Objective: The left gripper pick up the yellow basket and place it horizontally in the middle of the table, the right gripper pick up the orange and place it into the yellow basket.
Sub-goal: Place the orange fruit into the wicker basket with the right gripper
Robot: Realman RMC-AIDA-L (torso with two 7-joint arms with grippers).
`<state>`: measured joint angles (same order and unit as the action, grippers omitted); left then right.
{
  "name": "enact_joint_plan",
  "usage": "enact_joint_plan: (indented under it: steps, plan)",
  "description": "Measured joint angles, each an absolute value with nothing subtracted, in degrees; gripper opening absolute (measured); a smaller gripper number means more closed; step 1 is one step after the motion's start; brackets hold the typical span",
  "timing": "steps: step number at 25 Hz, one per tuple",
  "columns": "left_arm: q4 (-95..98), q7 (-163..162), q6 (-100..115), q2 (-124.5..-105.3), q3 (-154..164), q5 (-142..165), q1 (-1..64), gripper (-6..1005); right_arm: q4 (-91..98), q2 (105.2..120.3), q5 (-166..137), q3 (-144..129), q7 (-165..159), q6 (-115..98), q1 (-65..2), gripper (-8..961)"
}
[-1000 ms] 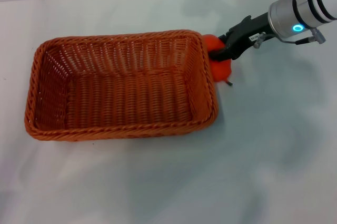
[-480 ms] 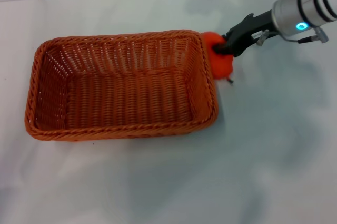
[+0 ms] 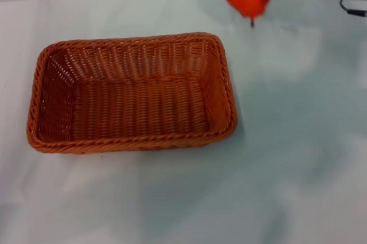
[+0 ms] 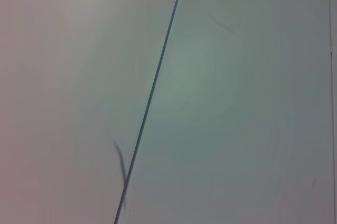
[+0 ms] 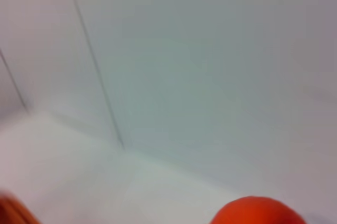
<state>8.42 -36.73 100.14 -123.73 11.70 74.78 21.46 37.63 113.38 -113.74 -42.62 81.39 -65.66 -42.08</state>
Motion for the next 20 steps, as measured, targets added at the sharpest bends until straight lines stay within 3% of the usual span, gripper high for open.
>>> enact_joint_plan:
  steps: [9, 15, 20]
  plan:
    - [8.46, -37.31, 99.31, -123.75, 11.69, 74.79, 21.69, 920, 37.9, 117.14, -103.62, -47.52, 87.1, -79.68, -45.22, 102]
    - [8.44, -37.61, 99.22, -123.8, 11.6, 74.77, 21.4, 921, 36.76, 118.11, -104.19, -54.91, 86.51, -76.28, -46.98, 77]
    - [8.43, -37.62, 99.22, -123.84, 11.6, 74.73, 21.21, 921, 36.68, 118.44, -104.2, -55.97, 86.58, -75.62, -46.99, 190]
